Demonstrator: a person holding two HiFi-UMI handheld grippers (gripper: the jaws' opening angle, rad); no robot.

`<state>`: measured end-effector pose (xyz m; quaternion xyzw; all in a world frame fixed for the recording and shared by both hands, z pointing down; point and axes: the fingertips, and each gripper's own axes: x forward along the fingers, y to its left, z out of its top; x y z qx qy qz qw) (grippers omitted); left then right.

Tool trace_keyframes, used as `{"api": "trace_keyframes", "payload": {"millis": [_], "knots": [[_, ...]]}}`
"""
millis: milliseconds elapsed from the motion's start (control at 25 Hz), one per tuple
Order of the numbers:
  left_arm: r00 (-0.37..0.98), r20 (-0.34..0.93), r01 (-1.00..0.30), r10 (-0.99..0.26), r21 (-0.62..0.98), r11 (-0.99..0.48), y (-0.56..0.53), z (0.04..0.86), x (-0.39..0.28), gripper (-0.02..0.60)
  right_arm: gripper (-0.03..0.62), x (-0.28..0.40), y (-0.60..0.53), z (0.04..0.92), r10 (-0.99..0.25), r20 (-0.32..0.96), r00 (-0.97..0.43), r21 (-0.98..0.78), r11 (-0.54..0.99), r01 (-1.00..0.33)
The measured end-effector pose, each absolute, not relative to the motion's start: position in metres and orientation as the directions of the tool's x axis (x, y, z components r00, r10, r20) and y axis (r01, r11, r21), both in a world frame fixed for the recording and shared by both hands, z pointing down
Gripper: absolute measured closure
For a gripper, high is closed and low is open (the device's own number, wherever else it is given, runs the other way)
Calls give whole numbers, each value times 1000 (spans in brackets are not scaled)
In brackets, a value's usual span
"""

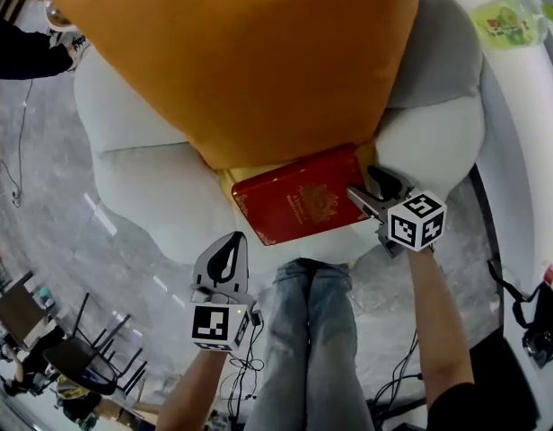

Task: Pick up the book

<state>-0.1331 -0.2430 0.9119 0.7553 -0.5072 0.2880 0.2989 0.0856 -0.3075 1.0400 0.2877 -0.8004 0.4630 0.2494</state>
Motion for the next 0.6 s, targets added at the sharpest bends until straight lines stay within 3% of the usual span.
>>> {"api": "trace_keyframes", "payload": {"millis": [160,440,600], "knots": [[319,739,-940,-593,166,-297,-246,923,-137,577,295,77,-309,1052,-117,615,-780,-670,443,-595],[328,750,-937,-574,180,-301,-244,936,-135,576,292,72,-301,1062,4,505,-863,-822,306,-480],[338,747,-932,-573,182,-313,-247,932,-124,576,295,70,-275,1055,136,489,-862,-845,321,-428]]}}
